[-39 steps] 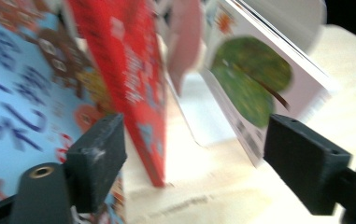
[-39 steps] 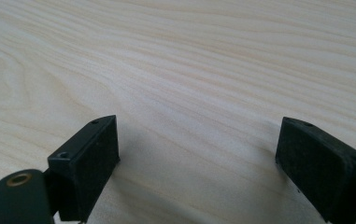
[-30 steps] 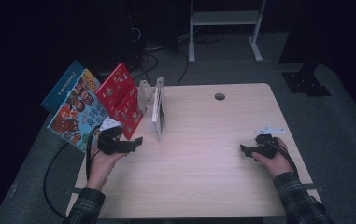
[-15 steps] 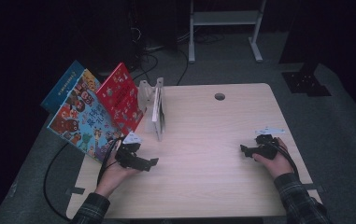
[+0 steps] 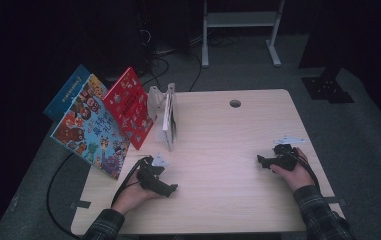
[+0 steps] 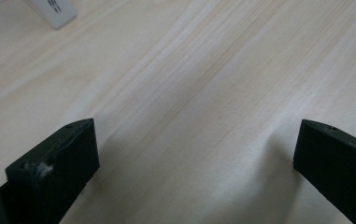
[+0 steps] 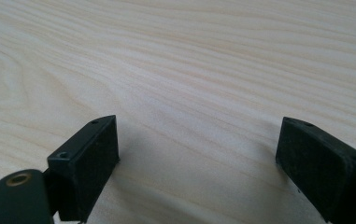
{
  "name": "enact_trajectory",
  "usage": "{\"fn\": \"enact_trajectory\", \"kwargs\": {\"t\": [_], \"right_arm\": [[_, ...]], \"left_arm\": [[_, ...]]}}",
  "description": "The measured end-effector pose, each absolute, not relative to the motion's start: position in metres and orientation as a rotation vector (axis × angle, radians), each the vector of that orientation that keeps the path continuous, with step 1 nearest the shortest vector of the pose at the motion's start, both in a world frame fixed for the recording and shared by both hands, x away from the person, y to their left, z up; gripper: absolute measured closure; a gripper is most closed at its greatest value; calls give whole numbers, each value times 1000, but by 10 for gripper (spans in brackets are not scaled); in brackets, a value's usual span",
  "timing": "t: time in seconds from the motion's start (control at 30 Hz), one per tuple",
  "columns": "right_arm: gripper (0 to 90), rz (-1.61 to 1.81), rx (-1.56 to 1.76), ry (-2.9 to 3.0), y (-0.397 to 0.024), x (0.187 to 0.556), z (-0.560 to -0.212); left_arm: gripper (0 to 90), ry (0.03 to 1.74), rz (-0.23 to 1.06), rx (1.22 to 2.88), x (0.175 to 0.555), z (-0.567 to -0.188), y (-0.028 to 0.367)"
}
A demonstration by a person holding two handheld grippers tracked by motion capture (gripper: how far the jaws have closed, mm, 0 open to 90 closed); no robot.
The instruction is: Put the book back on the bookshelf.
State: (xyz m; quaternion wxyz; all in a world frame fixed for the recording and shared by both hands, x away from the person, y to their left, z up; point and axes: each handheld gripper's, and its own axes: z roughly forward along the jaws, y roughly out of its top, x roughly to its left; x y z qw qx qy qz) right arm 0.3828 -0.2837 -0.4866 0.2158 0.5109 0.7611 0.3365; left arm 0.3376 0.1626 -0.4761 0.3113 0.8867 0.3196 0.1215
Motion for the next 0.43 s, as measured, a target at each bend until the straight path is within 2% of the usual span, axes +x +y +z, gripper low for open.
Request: {"fn": "enact_trajectory", "kwargs": {"t": [0.43], "right_arm": [[119,932,1418,2107,-284,382,-487]], "left_arm": [[0,789,345,2238,330,-485,171]]}}
